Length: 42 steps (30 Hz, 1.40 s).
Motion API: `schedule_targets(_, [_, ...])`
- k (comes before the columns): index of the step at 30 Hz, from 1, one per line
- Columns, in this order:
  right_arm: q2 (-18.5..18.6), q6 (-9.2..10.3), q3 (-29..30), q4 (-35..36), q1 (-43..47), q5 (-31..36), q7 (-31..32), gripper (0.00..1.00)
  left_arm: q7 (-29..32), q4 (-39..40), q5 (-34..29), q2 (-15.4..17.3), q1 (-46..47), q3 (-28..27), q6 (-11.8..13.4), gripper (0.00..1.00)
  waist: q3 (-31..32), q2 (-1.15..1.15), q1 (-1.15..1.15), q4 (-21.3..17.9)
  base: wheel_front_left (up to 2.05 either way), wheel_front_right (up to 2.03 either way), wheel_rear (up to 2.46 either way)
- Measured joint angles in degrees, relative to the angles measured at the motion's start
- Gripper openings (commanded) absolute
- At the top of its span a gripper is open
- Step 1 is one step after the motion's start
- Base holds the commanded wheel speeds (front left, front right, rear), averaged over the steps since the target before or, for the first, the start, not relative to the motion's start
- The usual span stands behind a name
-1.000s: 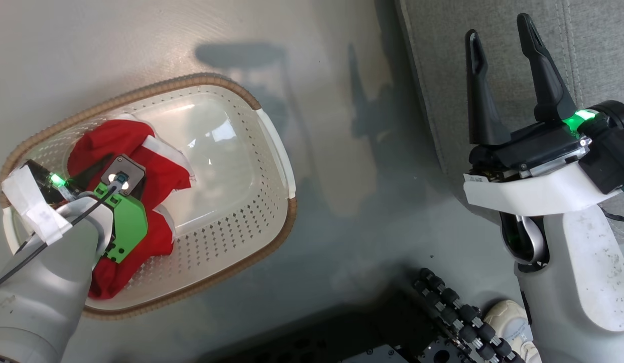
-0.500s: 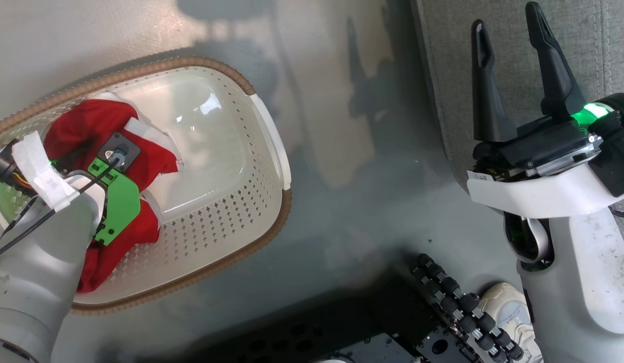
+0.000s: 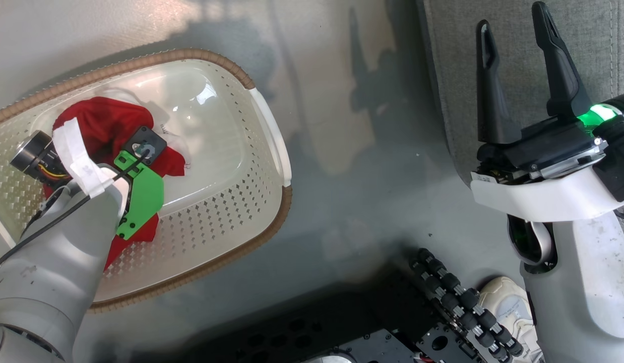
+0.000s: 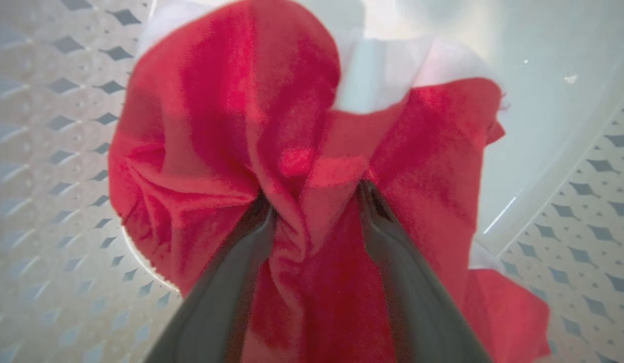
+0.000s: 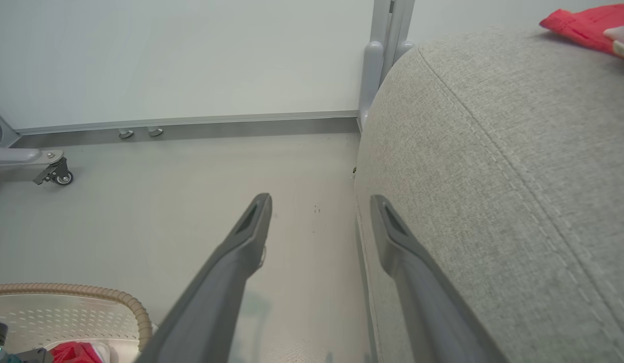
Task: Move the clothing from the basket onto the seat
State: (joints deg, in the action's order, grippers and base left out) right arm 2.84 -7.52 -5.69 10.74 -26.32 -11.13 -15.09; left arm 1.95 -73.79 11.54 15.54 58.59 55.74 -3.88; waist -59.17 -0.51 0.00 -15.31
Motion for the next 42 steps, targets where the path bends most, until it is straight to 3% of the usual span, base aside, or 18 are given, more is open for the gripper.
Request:
schedule_targets(7, [0.00,0.00,0.65,0.11,0.74,0.15,0.00,1.00,0.26,-0.02,-0.02,-0.42,-0.16,0.78,0.63,0.00,0.15,0.00,0.00,0.64,0.00,0.00,0.00])
schedule_targets(17, [-0.01,0.00,0.59,-1.55,-0.05,0.57,0.00,1.00,-6.51,-0.07,0.42,-3.22,-0.28,1.89,0.00,0.00,2.73,0.00,0.00,1.57,0.00,0.00,0.00])
schedule_targets(29, [-0.03,0.00,1.09,-5.09,0.79,1.11,0.00,1.00,-14.17,-0.01,2.61,-8.65,-1.78,1.99,-1.21,0.00,10.61,0.00,0.00,3.85,0.00,0.00,0.00])
schedule_targets(42, [-0.07,0.00,1.74,-8.71,3.07,2.15,0.00,1.00,-16.90,7.37,5.86,-9.77,-5.10,0.08,-2.50,0.00,20.60,0.00,0.00,7.84,0.00,0.00,0.00])
